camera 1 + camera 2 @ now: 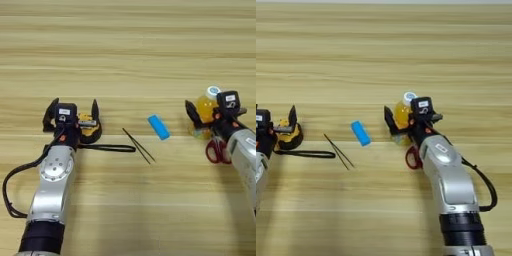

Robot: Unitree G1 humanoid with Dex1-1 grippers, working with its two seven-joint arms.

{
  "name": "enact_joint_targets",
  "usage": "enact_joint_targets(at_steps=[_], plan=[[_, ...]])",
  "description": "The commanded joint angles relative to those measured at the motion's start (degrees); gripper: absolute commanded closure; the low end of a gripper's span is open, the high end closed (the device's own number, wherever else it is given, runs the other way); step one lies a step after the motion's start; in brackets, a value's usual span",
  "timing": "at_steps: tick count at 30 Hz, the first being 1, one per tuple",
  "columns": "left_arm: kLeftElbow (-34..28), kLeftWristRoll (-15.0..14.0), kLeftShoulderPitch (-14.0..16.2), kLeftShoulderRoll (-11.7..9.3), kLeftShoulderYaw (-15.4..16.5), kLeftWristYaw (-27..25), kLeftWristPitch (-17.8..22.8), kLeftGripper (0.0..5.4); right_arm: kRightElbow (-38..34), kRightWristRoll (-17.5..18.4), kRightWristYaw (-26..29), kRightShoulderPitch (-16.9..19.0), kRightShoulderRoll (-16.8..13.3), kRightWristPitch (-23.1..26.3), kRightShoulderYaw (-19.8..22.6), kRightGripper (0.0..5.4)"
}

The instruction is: Move the objects on the table

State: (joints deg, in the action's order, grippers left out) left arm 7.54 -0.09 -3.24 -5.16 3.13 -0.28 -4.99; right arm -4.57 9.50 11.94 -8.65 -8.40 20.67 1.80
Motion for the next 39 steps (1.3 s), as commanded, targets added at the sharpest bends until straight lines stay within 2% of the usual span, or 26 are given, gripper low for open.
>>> enact_joint_targets(at_steps=[1, 17, 27, 39], plan=[[0.6, 0.4, -0.5, 0.0, -0.1, 0.1, -0.1, 0.00, 0.6, 0.0, 0.0, -0.8, 0.2, -0.3, 0.0, 0.21], [0.7, 0.3, -0.6, 0.0, 0.0, 0.0, -0.2, 0.00, 0.7, 0.9, 0.5, -0.7, 0.5, 0.8, 0.0, 1.86], [0.7, 0.8, -0.4, -0.1, -0.8, -0.6, -0.2, 0.00, -0.1, 1.2, 0.4, -0.5, 0.4, 1.1, 0.3, 1.88], [-1.5, 0.8, 1.1, -0.4, -6.7, -6.9, -1.1, 0.00, -6.4, 2.1, -0.8, -1.3, 0.7, 4.8, 0.1, 1.88]])
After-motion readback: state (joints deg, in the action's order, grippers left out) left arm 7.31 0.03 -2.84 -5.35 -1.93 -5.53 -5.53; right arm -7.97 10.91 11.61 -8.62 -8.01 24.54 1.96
